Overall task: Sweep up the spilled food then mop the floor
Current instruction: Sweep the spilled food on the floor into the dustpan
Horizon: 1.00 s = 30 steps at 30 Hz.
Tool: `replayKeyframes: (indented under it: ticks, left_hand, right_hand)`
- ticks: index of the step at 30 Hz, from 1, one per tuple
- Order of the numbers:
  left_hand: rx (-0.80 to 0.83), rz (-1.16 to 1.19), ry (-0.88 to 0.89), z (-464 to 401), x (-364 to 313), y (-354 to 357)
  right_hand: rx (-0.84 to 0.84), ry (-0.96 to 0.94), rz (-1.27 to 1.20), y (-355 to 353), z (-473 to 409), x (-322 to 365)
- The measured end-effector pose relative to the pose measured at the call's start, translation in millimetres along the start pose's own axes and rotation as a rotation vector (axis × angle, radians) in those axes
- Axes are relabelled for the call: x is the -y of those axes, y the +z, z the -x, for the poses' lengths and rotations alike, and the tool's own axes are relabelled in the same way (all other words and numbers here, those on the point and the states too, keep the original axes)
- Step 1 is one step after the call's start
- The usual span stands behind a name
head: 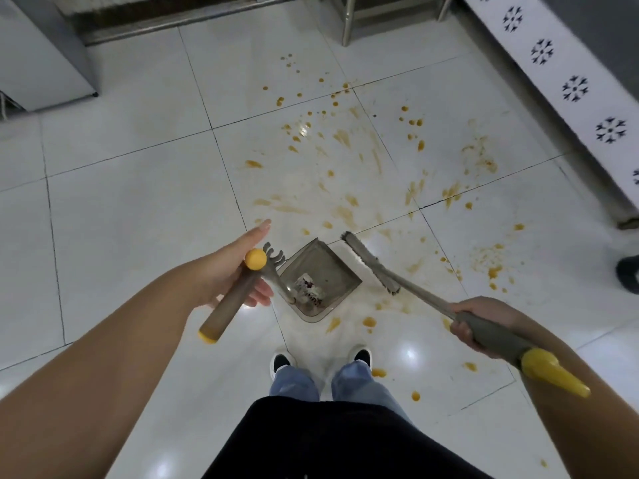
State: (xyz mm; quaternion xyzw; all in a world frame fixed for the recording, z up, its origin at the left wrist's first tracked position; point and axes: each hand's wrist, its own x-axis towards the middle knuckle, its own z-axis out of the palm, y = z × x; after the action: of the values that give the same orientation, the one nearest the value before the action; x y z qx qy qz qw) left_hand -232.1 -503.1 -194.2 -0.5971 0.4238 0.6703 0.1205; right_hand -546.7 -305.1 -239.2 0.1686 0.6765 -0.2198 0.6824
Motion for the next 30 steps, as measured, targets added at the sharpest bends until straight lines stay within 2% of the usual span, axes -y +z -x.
replayKeyframes:
  ticks: [3, 5, 10, 14, 18, 22, 30]
  left_hand:
    - [0.095, -0.003, -0.113, 0, 4, 7]
    - [0.112, 0.071, -0.113, -3, 11, 10]
    - [0.068, 0.152, -0.08, 2, 21, 11]
    - [0.042, 0.111, -0.026, 18, 16, 3]
    - [-0.006, 0.019, 0.103, 44, 7, 4]
    - [-0.008, -0.083, 0.211, 77, 1, 39]
    - [-0.01, -0.165, 0.311, 104, 9, 161]
  right_hand:
    - [-0.05, -0.088, -0.051, 20, 2, -8]
    - [-0.048, -0.128, -0.149, 29, 3, -14]
    - [0.002, -0.195, -0.417, 29, 6, -42]
    - [-0.065, -0.243, -0.428, 20, 13, -72]
    - [-0.022, -0.222, -0.513, 3, 28, -103]
    - [-0.011, -0.297, -0.523, -22, 37, -135]
    - [0.139, -0.315, -0.772, -120, 48, -239]
